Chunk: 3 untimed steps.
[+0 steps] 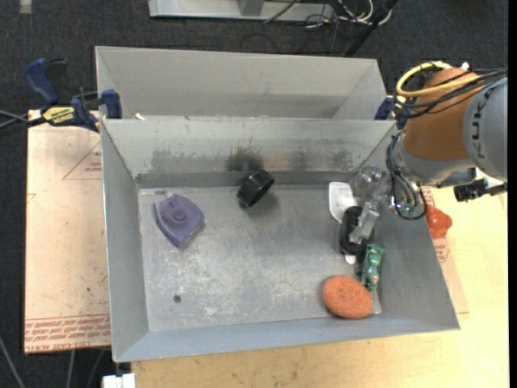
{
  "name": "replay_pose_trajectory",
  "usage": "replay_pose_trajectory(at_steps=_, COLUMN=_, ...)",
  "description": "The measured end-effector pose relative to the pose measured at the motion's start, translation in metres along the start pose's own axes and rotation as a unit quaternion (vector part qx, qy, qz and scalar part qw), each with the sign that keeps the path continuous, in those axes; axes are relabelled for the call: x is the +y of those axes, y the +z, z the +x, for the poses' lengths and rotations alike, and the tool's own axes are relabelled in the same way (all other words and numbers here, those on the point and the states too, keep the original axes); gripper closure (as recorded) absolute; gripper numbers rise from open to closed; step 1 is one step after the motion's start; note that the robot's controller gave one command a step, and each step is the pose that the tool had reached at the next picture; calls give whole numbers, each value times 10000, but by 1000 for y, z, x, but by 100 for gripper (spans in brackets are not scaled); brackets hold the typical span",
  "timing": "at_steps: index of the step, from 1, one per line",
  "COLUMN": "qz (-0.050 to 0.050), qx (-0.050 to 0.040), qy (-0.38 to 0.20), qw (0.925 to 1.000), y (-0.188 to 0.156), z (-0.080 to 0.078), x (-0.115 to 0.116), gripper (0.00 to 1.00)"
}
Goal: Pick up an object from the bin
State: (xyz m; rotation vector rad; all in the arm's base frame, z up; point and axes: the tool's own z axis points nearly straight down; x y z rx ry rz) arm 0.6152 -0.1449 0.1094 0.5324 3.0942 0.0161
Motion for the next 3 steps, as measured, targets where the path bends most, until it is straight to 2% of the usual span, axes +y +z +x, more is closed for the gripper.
replay_pose_trajectory(at_steps=1, qz=1, qx=11, qy=887, qw=9961, y=20, z=-1, x=-2, gripper=0)
replay_pose_trajectory(at_steps=2, qz=-48, qx=-95, qy=954, qw=9954, y=22, z=6, x=-6, gripper=100)
replay_pose_trajectory(at_steps=3, qz=-47, qx=-95, qy=952, qw=9954, y=22, z=6, x=-6, gripper=100)
